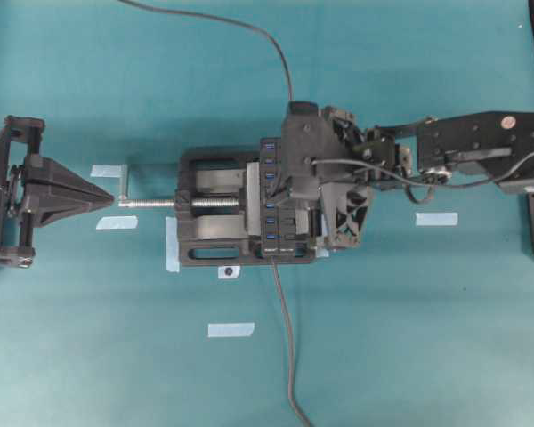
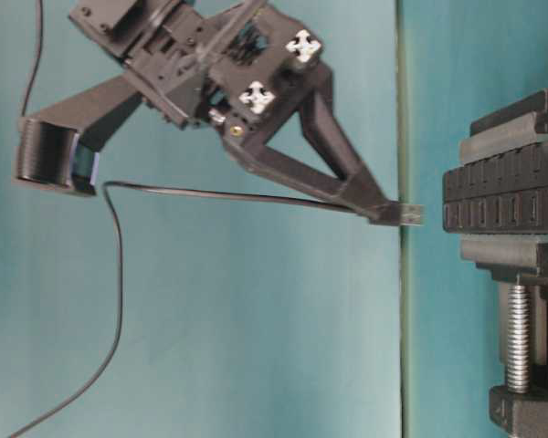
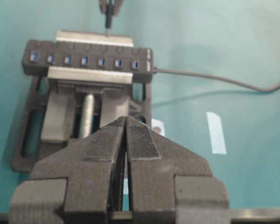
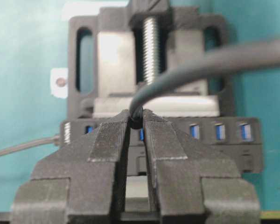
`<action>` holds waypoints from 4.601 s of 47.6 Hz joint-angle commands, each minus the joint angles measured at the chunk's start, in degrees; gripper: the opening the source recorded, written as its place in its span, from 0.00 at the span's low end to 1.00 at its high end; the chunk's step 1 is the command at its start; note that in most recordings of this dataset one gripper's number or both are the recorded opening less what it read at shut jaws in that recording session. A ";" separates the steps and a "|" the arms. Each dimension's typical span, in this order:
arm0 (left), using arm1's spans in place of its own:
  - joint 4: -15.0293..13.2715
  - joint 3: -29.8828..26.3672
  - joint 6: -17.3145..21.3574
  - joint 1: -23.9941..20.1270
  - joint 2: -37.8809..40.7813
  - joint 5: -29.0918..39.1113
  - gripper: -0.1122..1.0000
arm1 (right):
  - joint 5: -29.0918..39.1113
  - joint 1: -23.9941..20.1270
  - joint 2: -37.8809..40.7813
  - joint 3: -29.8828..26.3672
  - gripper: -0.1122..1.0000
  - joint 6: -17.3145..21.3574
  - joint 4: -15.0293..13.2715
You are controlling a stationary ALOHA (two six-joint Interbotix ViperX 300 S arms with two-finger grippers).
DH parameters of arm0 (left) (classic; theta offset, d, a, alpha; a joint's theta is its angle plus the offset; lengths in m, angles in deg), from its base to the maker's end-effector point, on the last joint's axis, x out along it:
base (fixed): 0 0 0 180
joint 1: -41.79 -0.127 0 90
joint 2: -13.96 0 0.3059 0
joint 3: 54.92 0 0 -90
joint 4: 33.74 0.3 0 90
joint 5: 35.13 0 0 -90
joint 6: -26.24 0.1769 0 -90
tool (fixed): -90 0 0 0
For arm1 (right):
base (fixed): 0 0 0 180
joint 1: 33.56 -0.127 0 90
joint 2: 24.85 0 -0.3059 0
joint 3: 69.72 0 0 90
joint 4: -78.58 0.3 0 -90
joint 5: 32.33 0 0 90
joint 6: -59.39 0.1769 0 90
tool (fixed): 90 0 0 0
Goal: Insert the USB into the second port from the front of the fixed hub.
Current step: 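Carry the held plug to the second port from the hub's end, then align the plug with the port and push it in with the right gripper, then press the plug fully into the port with the right gripper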
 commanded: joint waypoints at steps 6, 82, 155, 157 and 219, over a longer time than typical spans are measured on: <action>0.18 -0.88 -0.09 0.09 0.18 -0.35 0.10 | -0.35 -0.88 0.70 -1.32 0.18 0.62 0.62; 0.18 -0.62 -0.18 0.09 0.18 -0.35 0.10 | -0.53 -1.58 5.01 -1.85 0.18 0.70 1.76; 0.18 1.05 -0.18 0.09 -3.43 -0.26 0.10 | 5.89 -1.14 7.29 -3.78 0.18 0.62 1.41; 0.18 1.14 -0.18 0.09 -3.34 -0.26 0.10 | 6.42 -1.14 7.38 -3.78 0.18 0.62 1.41; 0.18 0.79 -0.26 0.00 -3.34 -0.26 0.10 | 7.38 -1.58 9.23 -3.78 0.17 0.62 1.41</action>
